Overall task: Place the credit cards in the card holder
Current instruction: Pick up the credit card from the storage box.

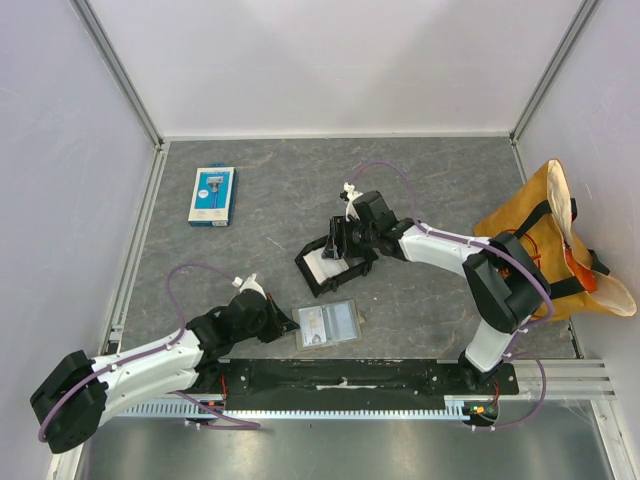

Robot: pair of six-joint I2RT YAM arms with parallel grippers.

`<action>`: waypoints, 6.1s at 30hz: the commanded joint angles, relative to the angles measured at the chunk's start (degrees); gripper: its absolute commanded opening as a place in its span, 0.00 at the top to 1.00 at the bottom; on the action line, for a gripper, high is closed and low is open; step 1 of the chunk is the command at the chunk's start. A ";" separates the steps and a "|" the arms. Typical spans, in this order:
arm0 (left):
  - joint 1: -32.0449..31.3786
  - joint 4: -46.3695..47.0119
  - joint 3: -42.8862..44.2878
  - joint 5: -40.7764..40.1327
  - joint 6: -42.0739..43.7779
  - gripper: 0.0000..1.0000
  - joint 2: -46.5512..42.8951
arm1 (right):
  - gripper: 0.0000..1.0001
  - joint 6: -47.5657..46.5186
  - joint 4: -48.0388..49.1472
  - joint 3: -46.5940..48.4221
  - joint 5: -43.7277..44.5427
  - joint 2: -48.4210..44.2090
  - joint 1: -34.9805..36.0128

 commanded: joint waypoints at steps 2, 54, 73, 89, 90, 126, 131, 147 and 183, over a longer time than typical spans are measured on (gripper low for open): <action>0.43 1.90 1.57 -1.51 1.71 0.98 0.49 | 0.36 0.15 2.16 0.55 -1.98 -2.74 -0.23; 0.61 3.83 1.83 -0.27 1.97 0.98 2.87 | 1.00 -3.27 -1.44 0.63 2.41 -3.62 -1.90; 0.70 5.42 1.65 -0.27 2.15 0.98 2.95 | 0.99 1.74 -3.29 2.83 12.16 -4.93 5.65; 0.70 6.03 1.39 -0.27 2.24 0.98 2.86 | 1.00 0.50 -10.75 9.16 23.67 -4.15 11.19; 0.70 6.03 1.39 -0.27 2.24 0.98 2.78 | 1.00 0.94 -11.37 9.59 25.51 -3.62 12.06; 0.87 5.86 0.42 -0.27 2.32 0.98 1.02 | 0.93 4.38 -11.99 12.15 26.41 -0.10 16.73; 0.87 5.94 0.42 1.03 2.32 0.98 0.93 | 0.92 4.11 -11.73 12.58 25.35 -0.28 16.73; 0.96 5.86 0.42 1.13 2.32 0.98 1.02 | 0.93 4.37 -15.86 14.34 30.89 -0.80 16.82; 1.05 5.59 0.51 1.40 2.41 0.98 0.67 | 0.91 7.19 -11.64 12.15 26.92 -0.98 16.73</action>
